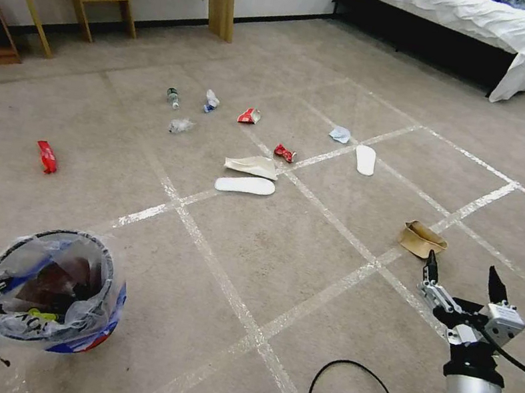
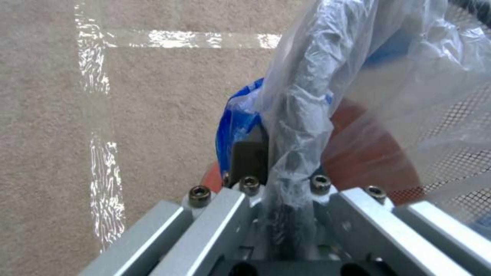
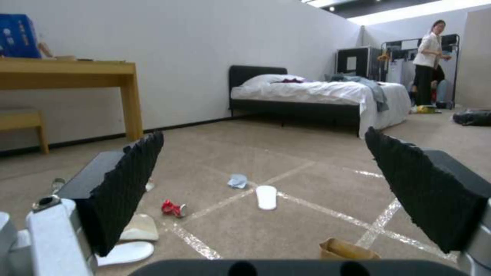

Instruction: Pick up the trash bin and place the garbage on the floor into it.

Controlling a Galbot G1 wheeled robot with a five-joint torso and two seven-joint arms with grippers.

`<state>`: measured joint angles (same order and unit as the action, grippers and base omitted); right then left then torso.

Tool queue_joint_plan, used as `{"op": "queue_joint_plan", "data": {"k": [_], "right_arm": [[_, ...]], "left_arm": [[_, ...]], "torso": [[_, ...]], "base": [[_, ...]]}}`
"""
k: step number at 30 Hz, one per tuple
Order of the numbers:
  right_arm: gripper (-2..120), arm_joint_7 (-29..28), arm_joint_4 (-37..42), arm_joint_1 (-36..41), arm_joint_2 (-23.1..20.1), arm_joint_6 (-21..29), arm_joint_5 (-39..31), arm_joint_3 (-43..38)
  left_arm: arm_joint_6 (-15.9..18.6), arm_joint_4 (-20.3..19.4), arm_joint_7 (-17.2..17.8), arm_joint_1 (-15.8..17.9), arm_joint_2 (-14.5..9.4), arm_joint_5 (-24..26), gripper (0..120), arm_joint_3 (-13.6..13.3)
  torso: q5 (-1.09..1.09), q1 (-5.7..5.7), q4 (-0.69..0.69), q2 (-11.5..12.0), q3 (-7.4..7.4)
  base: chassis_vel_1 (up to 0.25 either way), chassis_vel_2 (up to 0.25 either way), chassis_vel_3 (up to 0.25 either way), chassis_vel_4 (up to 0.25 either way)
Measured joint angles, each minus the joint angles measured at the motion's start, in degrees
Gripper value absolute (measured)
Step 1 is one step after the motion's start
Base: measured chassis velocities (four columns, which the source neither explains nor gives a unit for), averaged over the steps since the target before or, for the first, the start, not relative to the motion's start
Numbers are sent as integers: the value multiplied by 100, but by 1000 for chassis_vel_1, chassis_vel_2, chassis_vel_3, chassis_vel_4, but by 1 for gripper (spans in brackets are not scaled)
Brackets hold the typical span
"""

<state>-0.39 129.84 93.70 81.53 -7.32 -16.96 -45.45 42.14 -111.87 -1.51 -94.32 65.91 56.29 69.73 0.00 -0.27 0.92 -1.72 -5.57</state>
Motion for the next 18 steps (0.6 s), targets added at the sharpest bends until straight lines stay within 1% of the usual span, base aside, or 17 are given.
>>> {"op": "queue_joint_plan", "data": {"k": [8,18], "right_arm": [[100,88,-37,-12,-37,0,-14,-17],[100,129,-74,-53,-50,-8,-30,-5]], "left_arm": [[0,42,-46,25,21,-120,1,-15],[0,23,-50,31,34,-131,1,-23]], "torso": [[0,0,0,0,0],[0,0,0,0,0]], "base": [[0,0,0,0],[0,0,0,0]]}}
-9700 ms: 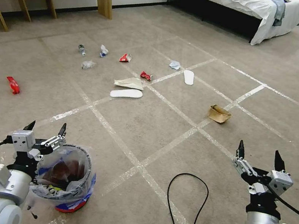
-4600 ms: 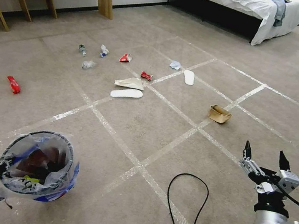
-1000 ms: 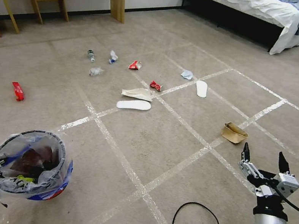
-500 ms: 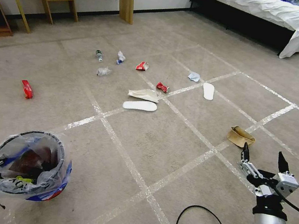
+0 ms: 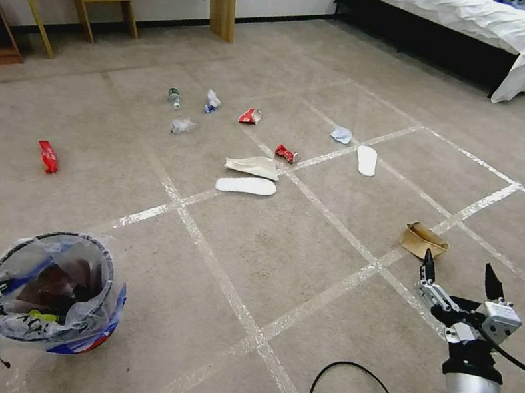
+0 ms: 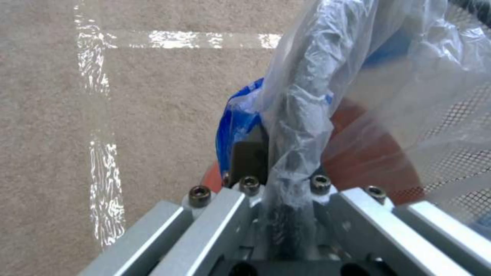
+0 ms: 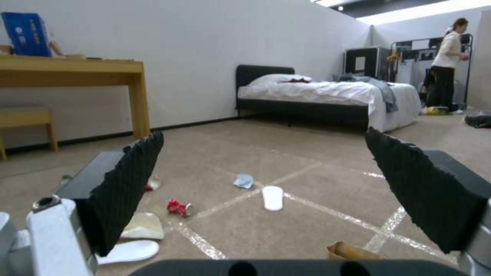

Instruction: Pick up the trash bin and place the garbage on the floor into it.

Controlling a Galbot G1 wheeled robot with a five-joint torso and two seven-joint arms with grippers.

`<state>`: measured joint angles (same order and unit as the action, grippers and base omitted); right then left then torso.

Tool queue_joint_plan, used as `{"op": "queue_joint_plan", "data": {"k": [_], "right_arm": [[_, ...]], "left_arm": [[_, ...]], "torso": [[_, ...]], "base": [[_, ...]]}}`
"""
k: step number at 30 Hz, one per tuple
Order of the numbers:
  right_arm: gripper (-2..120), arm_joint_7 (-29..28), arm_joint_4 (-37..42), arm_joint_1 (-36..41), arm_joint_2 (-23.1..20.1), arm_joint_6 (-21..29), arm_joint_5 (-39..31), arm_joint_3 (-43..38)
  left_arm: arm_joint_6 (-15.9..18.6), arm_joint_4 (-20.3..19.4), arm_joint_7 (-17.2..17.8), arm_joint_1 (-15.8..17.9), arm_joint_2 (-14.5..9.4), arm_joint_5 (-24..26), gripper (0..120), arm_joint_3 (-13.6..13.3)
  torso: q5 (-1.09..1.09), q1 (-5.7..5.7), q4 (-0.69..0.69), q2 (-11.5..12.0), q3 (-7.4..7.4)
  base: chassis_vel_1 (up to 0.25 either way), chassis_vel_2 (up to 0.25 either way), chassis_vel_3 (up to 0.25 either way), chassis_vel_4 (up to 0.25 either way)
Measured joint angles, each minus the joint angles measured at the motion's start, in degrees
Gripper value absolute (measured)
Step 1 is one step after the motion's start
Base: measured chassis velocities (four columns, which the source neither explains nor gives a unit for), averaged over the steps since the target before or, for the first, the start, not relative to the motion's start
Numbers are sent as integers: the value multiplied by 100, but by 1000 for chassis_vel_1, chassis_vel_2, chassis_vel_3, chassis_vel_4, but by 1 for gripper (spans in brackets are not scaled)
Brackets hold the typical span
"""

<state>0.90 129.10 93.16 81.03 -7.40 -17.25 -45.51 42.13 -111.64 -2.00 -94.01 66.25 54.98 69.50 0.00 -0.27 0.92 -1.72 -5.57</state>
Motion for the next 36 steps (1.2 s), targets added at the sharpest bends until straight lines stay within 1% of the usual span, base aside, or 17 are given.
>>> {"op": "queue_joint_plan", "data": {"k": [19,36], "right_arm": [[100,16,-16,31,20,-65,5,-11],[100,48,-29,49,79,-104,96,2]], "left_arm": [[0,-1,-69,-31,37,-86,1,-20],[-1,48,-119,-55,4,-93,1,12]], "torso": [[0,0,0,0,0],[0,0,0,0,0]], "base": [[-18,27,24,-27],[-62,51,53,-62]]}}
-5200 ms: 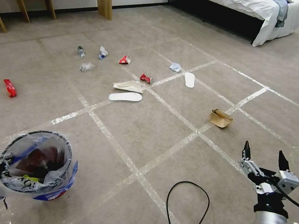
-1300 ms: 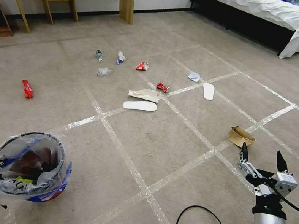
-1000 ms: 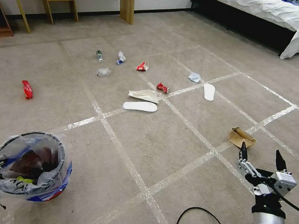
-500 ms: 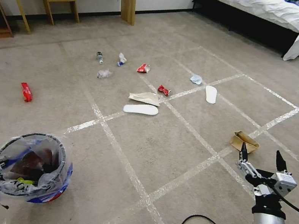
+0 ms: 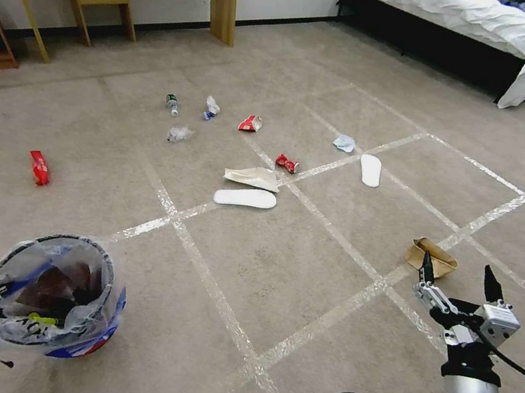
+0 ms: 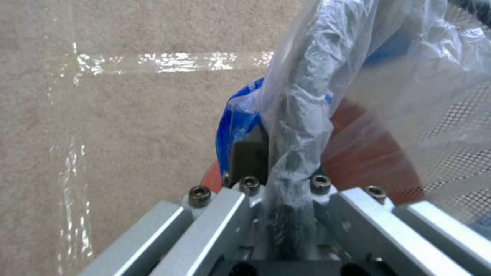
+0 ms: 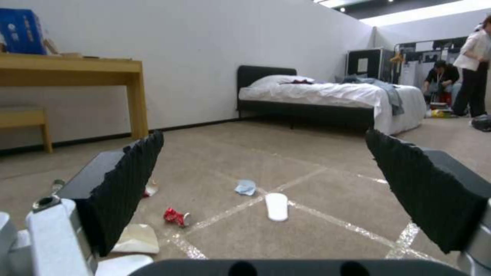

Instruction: Pick up the trash bin and place the garbage on the floor into it.

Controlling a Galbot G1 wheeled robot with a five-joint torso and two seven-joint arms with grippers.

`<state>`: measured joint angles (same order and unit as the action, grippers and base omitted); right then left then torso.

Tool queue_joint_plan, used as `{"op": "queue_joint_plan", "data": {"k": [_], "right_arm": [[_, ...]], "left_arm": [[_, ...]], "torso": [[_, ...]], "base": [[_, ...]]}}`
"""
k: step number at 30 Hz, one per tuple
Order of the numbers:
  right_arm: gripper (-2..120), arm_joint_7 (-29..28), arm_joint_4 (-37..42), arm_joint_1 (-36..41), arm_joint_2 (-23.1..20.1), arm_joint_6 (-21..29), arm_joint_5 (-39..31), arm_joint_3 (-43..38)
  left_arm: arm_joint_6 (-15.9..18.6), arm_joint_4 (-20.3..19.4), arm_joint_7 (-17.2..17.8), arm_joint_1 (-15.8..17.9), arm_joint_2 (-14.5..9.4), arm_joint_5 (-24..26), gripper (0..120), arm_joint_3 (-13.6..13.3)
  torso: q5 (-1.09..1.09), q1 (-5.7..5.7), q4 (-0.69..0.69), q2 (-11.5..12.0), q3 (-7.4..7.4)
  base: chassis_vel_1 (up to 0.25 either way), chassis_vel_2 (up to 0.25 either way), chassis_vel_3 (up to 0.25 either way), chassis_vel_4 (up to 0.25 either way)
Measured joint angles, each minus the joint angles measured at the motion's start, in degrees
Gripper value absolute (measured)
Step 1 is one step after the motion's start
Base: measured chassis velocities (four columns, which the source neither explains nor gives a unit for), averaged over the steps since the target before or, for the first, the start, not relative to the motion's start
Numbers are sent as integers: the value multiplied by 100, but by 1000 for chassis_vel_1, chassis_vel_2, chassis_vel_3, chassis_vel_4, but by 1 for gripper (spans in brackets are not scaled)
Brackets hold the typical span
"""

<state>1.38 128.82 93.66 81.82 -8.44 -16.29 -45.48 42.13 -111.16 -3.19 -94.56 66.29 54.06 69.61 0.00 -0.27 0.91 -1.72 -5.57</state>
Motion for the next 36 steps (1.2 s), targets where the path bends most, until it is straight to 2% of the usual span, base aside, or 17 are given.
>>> {"op": "queue_joint_plan", "data": {"k": [18,36], "right_arm": [[100,-14,-62,-63,-13,-59,50,9],[100,-16,-57,-13,-37,-100,49,30]], "left_arm": [[0,22,-12,23,25,-72,1,-37],[-7,72,-52,19,44,-149,1,-51]], "torso": [[0,-1,0,0,0],[0,0,0,0,0]], "base": [[-80,76,84,-76],[-4,2,2,-3]]}}
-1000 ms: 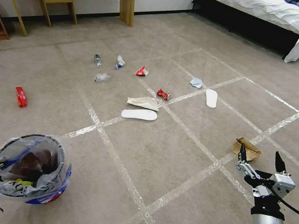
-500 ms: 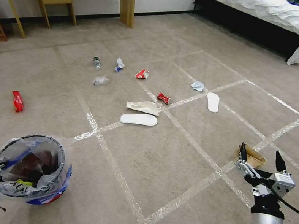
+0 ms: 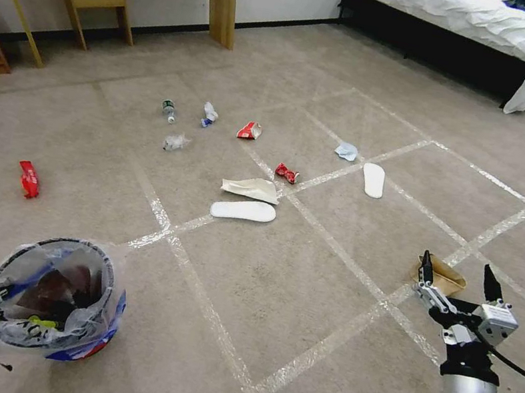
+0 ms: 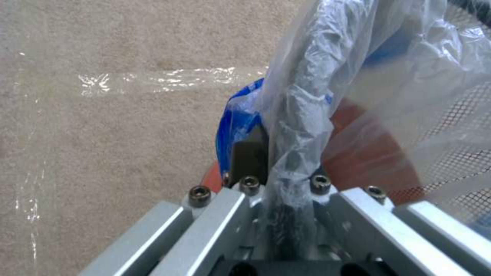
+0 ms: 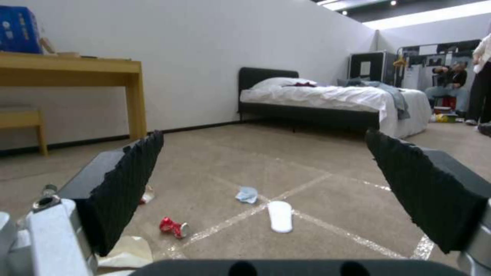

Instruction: Pick up the trash bin and place the garbage on the floor into it.

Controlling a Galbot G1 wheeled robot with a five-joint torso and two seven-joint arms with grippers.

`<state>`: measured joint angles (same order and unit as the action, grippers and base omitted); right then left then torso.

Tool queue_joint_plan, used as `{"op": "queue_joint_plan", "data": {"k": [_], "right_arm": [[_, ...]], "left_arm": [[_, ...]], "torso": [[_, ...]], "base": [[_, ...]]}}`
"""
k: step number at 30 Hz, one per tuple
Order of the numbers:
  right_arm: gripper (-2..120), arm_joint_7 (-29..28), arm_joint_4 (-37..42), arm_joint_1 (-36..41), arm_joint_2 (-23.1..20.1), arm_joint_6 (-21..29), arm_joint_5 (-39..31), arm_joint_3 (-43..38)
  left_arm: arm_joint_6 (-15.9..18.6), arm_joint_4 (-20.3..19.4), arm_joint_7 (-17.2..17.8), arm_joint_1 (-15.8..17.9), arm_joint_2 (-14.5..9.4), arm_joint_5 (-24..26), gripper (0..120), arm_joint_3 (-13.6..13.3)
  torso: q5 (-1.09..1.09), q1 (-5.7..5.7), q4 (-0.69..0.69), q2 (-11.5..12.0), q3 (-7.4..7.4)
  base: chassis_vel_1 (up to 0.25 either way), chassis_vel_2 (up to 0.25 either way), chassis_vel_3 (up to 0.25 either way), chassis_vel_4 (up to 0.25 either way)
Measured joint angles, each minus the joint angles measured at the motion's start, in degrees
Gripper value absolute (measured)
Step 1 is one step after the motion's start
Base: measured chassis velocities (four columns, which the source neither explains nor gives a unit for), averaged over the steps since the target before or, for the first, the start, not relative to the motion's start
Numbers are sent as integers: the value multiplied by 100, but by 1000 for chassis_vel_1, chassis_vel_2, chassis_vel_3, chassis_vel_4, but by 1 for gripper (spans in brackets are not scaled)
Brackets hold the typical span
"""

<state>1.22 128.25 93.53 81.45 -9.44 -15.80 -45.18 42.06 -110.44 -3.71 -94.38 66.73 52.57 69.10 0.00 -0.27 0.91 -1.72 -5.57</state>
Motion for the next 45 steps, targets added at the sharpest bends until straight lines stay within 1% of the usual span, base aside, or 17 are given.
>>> {"op": "queue_joint_plan", "data": {"k": [27,45], "right_arm": [[100,9,-79,-75,-30,27,25,36],[100,82,-180,-164,-57,29,-38,60]], "left_arm": [[-19,69,-42,10,71,-79,1,-20],[-28,119,-58,20,86,-99,1,40]], "torso": [[0,0,0,0,0],[0,0,0,0,0]], "base": [[0,0,0,0],[0,0,0,0]]}}
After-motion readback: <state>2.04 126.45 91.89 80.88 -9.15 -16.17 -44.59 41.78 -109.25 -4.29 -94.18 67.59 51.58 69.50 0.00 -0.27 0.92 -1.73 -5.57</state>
